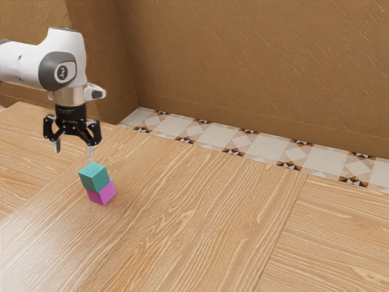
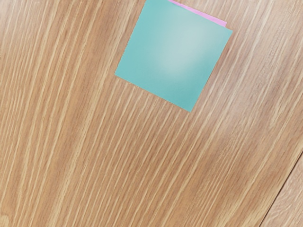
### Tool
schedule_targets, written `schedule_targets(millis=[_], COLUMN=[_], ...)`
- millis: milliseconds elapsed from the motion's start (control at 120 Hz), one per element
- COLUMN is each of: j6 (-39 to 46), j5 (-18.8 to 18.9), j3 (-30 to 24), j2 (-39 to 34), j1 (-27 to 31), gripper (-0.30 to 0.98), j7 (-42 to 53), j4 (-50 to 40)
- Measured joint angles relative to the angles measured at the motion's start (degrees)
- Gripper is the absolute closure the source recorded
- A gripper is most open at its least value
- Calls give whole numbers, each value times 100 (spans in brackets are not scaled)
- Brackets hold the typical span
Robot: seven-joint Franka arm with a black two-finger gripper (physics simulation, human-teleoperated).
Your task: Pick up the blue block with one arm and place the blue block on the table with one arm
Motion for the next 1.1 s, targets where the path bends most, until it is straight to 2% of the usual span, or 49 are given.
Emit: schedule_targets(millis=[317,575,1100], j6=[1259,2191,3128], j5=[71,73,-49], j3=[35,88,81], j2=[-14,88,317], j1=[-123,456,387], gripper=[0,0,0], j7=[579,1355,2455], j4=[-857,-1098,-1106])
